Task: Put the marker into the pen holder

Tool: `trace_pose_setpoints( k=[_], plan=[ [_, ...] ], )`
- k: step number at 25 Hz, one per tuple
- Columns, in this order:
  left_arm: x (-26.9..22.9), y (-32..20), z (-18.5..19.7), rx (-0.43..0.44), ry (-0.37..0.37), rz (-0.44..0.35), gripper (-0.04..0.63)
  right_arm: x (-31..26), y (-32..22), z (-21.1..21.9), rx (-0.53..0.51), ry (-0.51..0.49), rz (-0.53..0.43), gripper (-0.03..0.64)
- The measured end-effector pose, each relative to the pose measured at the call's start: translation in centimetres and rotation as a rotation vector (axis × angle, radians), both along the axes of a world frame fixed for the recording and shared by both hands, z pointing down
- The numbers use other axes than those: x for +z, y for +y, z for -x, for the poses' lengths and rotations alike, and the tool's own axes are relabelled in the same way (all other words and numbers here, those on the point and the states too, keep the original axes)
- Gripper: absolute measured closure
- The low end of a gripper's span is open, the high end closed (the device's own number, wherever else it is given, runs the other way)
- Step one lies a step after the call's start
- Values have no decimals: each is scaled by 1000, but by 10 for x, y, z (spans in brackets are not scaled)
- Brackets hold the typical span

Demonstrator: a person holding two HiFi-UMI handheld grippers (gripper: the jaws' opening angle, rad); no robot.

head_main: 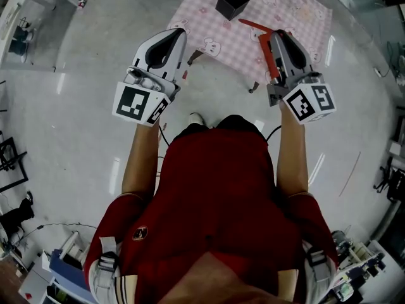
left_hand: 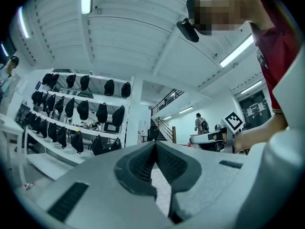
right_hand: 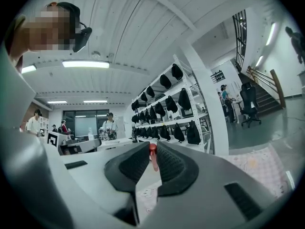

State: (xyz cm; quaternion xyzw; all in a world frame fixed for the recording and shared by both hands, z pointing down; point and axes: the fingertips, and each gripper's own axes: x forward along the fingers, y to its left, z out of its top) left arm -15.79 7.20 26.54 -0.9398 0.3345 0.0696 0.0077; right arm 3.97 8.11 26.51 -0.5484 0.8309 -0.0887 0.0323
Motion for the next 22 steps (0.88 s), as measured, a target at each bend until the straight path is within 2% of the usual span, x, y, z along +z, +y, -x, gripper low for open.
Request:
trace_pose_setpoints(
  k=[10, 17, 22],
  plan=[
    [13, -23, 17, -28, 3, 28, 588, 17, -39, -9, 29, 37, 33, 575],
    [14, -49, 4, -52, -44, 18, 588, 34, -75, -30, 18, 38, 40, 575],
    [14, -77, -13, -58, -74, 29, 588, 48, -112, -44, 4, 75, 50, 575]
  ],
)
